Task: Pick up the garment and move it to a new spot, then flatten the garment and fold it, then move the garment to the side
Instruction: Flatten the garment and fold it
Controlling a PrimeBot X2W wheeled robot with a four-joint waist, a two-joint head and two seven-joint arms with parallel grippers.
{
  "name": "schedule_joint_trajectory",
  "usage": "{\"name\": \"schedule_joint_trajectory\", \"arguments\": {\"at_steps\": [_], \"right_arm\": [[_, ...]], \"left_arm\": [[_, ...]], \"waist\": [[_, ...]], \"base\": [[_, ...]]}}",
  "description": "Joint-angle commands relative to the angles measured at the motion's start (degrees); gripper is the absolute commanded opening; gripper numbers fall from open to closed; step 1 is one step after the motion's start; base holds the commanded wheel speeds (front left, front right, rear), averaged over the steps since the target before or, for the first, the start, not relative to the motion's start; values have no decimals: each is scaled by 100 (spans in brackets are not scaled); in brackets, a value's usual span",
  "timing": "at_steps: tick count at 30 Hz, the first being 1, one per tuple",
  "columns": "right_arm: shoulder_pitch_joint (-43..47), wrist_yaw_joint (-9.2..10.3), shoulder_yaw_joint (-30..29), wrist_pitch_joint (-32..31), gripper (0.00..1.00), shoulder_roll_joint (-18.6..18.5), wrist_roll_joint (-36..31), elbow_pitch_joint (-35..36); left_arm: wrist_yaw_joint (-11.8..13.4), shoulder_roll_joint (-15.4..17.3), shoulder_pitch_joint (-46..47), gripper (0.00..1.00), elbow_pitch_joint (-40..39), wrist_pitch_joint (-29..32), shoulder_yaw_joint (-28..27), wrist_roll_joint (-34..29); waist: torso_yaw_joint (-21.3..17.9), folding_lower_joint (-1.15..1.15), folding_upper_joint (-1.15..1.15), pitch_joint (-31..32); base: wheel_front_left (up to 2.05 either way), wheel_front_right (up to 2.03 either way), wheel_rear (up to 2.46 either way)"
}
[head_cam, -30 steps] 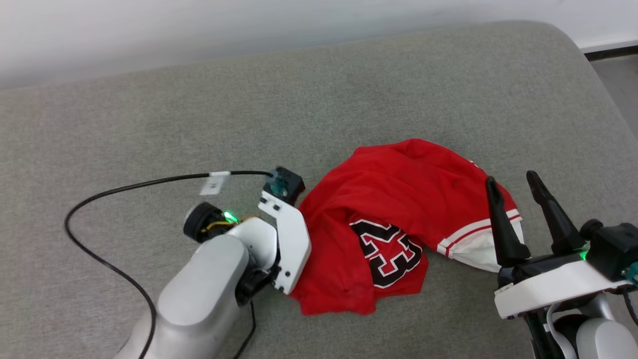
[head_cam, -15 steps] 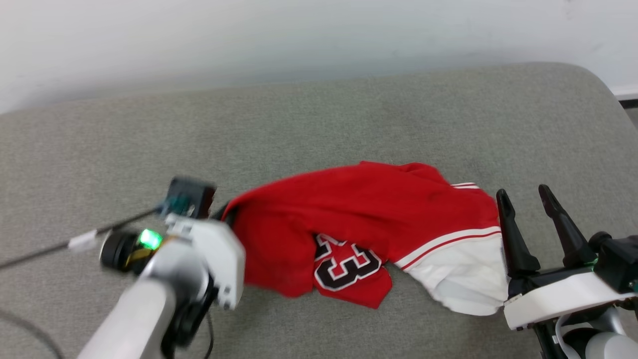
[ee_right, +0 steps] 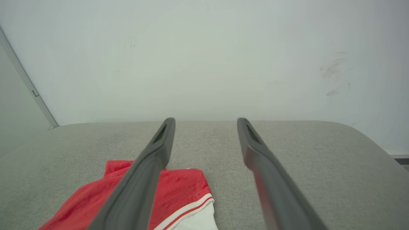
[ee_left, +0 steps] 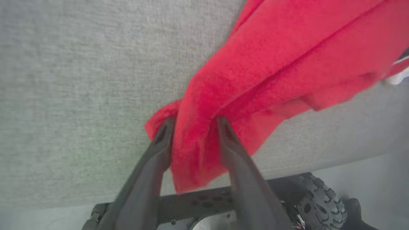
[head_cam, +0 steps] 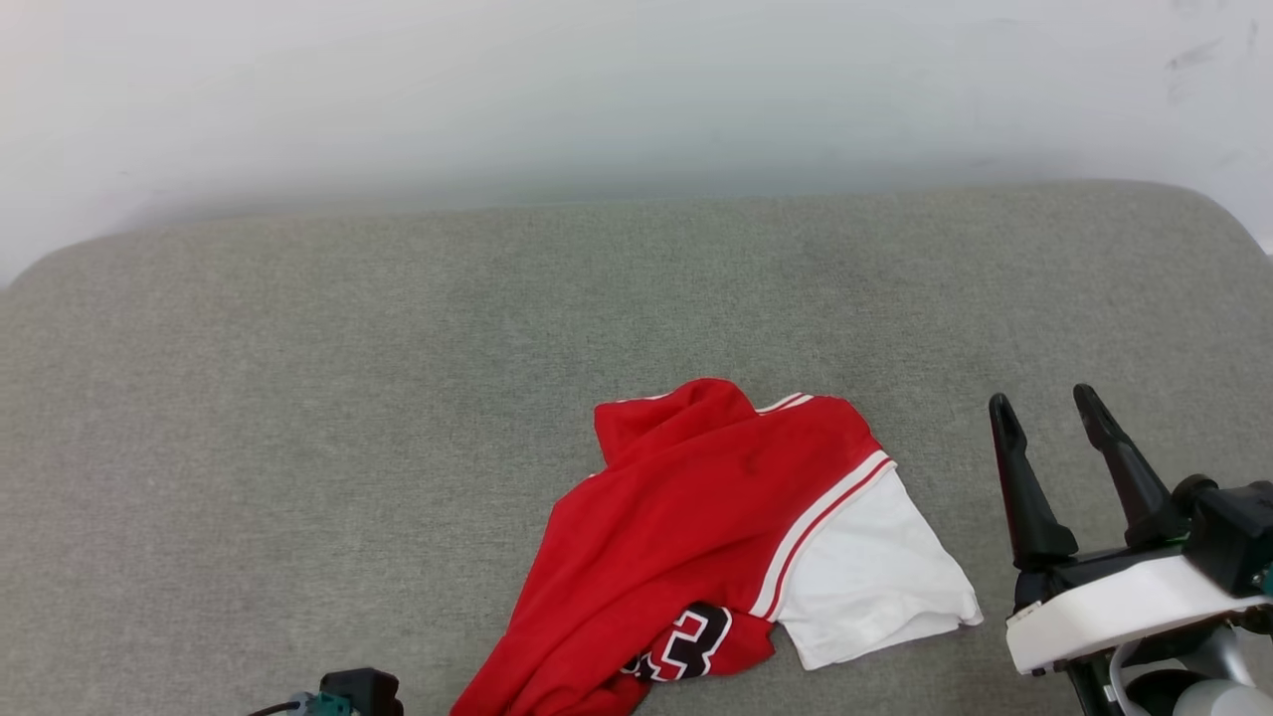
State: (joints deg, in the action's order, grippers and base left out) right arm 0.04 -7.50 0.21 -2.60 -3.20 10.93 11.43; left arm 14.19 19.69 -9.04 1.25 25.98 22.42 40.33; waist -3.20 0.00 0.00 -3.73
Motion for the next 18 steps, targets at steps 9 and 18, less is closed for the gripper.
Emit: {"name": "schedule_joint_trajectory", "arguments": {"at_steps": [9, 18], "right_arm": [[197, 2, 14, -148, 100, -12, -56, 73], [54, 2, -12, -209, 100, -31, -90, 187]], "left_arm": [[-11, -29, 651, 100, -128, -1412, -393, -514], [-210, 48, 1846, 100, -123, -1789, -336, -958]], "waist": [[19, 0, 0, 240], [-124, 0, 0, -65]], "base": [[0, 0, 0], [0, 0, 0]]}}
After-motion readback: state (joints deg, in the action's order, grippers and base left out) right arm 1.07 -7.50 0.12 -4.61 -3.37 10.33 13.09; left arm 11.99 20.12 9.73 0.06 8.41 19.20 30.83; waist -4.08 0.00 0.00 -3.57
